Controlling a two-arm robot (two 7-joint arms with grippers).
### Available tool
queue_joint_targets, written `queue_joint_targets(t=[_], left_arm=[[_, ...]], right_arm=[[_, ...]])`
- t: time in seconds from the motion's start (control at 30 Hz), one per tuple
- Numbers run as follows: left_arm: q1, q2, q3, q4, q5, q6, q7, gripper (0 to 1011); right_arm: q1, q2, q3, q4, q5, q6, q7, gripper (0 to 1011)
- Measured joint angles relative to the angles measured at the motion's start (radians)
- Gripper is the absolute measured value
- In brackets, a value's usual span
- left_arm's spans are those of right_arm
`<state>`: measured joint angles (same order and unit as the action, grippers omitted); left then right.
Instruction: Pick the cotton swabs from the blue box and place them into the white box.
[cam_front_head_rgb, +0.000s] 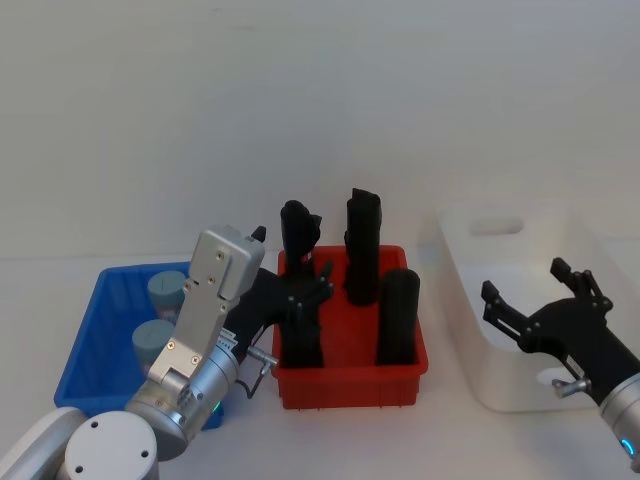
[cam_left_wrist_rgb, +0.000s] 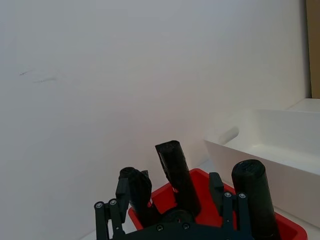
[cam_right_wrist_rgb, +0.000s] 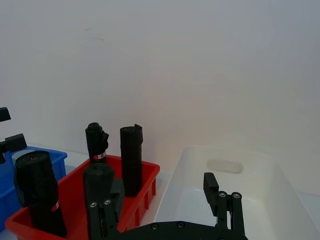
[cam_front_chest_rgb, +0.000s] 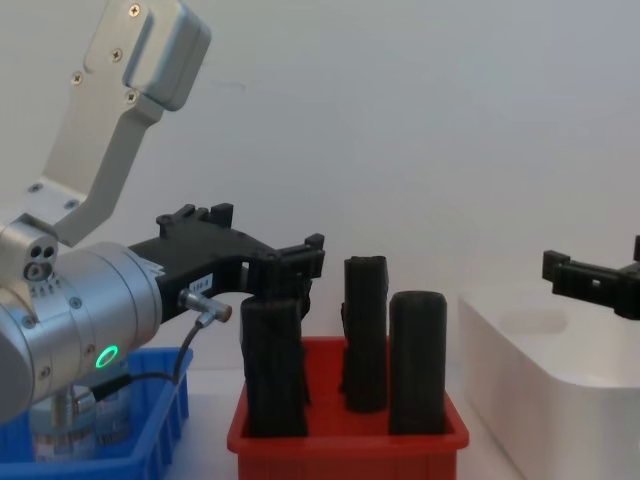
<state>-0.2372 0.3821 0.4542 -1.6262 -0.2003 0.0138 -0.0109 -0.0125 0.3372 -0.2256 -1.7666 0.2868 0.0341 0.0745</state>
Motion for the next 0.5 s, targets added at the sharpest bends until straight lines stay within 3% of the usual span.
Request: queue_joint_targets(t=[0.5], left_arm=[[0.000, 0.000, 0.000, 0.000, 0.000, 0.000, 0.000, 1003]], right_arm=[[0.013, 0.001, 0.003, -0.017, -0.014, 0.046, 0.027, 1001]])
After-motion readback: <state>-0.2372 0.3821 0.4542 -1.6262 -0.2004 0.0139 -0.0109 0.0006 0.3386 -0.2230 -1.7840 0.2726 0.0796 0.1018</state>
